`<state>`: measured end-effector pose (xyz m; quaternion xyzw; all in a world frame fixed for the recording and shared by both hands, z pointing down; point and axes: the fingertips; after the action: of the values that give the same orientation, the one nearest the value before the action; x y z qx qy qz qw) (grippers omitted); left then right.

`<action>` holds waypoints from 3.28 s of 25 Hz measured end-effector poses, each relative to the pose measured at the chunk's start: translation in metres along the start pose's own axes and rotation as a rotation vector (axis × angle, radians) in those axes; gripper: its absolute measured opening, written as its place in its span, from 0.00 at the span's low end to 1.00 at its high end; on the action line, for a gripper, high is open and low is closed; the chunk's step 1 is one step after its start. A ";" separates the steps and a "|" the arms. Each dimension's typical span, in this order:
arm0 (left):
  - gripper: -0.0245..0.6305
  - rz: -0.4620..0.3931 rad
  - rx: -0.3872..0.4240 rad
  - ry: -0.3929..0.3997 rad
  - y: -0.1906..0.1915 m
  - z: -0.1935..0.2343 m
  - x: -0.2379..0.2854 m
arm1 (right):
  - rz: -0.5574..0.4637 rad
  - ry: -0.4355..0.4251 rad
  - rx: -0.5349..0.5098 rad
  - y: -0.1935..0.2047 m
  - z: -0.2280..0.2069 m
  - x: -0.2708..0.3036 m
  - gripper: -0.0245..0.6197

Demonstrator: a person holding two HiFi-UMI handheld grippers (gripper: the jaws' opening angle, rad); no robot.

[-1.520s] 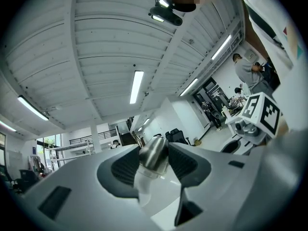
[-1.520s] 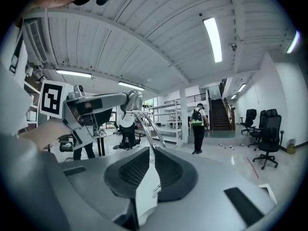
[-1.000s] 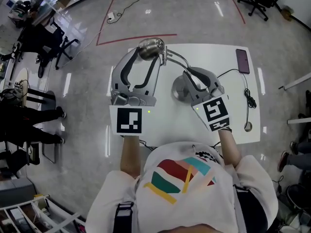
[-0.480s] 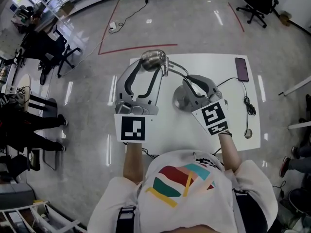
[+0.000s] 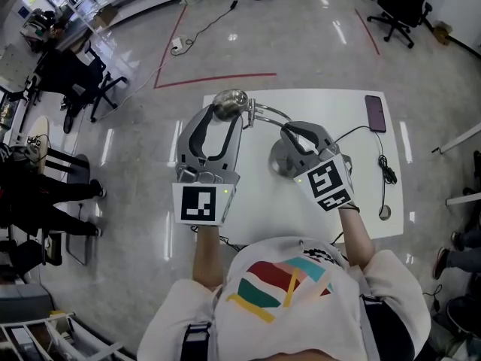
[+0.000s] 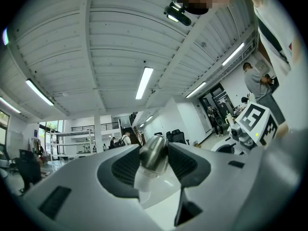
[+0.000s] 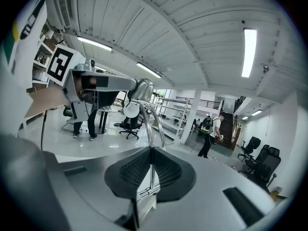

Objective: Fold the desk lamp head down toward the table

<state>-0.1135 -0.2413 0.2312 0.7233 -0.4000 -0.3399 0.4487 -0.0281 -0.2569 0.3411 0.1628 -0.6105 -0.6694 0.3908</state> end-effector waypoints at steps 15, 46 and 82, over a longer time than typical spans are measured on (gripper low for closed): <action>0.32 0.235 -0.199 -0.064 0.156 0.021 -0.048 | 0.134 -0.025 -0.239 0.022 0.045 0.033 0.09; 0.26 0.337 -0.154 0.135 0.226 -0.033 -0.027 | 0.118 0.041 0.179 0.062 -0.011 -0.010 0.10; 0.34 0.590 -0.022 0.369 0.291 -0.085 -0.018 | 0.102 -0.038 0.223 0.059 -0.004 -0.017 0.10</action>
<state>-0.1288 -0.2737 0.5329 0.6209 -0.5003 -0.0635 0.6001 0.0049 -0.2443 0.3914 0.1611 -0.6959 -0.5796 0.3921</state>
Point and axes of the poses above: the fingertips, and each gripper's own axes: x forward along the fingers, z to its left, y out of its underside, and after that the axes turned 7 degrees about x, right-handed
